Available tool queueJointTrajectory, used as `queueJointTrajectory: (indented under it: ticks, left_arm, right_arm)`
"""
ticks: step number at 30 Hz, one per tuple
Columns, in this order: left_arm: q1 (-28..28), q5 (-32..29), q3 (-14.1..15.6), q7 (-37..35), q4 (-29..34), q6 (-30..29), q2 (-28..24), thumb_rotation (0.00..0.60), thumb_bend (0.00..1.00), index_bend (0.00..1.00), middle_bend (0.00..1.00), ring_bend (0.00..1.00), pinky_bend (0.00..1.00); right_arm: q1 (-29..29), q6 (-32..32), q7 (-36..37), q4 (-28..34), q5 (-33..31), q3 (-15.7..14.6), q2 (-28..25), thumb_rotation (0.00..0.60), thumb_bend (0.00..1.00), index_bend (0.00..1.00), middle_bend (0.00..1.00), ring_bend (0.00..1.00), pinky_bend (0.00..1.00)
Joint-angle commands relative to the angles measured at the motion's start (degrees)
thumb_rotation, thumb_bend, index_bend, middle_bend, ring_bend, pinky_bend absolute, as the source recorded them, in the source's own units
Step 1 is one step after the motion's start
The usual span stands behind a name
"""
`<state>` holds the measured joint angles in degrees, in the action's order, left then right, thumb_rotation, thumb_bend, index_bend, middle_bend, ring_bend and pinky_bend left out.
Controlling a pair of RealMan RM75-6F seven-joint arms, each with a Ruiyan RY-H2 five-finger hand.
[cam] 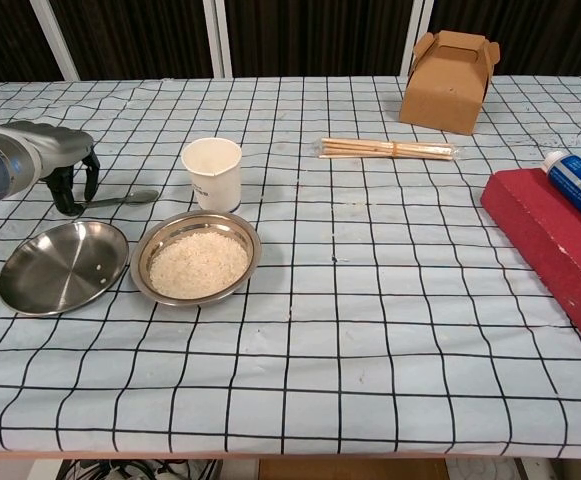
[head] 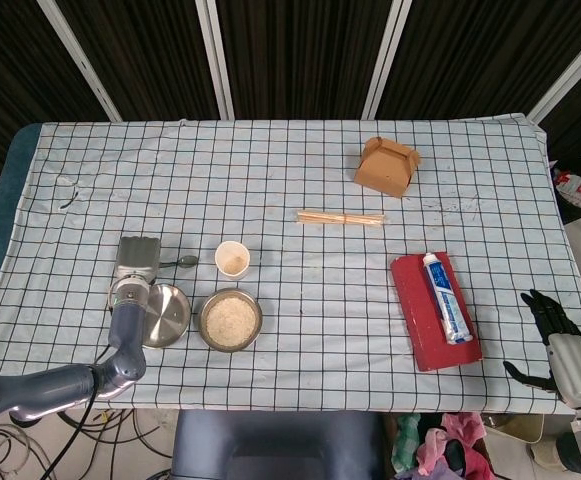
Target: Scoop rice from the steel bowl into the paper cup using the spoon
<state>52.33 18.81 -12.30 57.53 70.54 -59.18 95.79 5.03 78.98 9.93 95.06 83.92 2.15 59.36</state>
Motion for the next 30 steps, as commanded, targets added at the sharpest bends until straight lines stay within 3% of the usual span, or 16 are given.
queueJointTrajectory:
  ticks: [1,30]
  left_arm:
    - [0.05,-0.10,-0.02,0.01,-0.12,0.09,0.07,0.600,0.37,0.51,1.00,1.00,1.00]
    - [0.36,-0.32,0.37,0.23,-0.79,0.80,0.33,0.600,0.40,0.55,1.00,1.00,1.00]
  right_arm:
    - [0.00,0.00,0.00,0.01,0.01,0.01,-0.01,0.600,0.16,0.00,0.00,0.00,0.18]
    - [-0.08,0.05,0.22,0.21,-0.22,0.19,0.06,0.600,0.16,0.00,0.00,0.00,0.18]
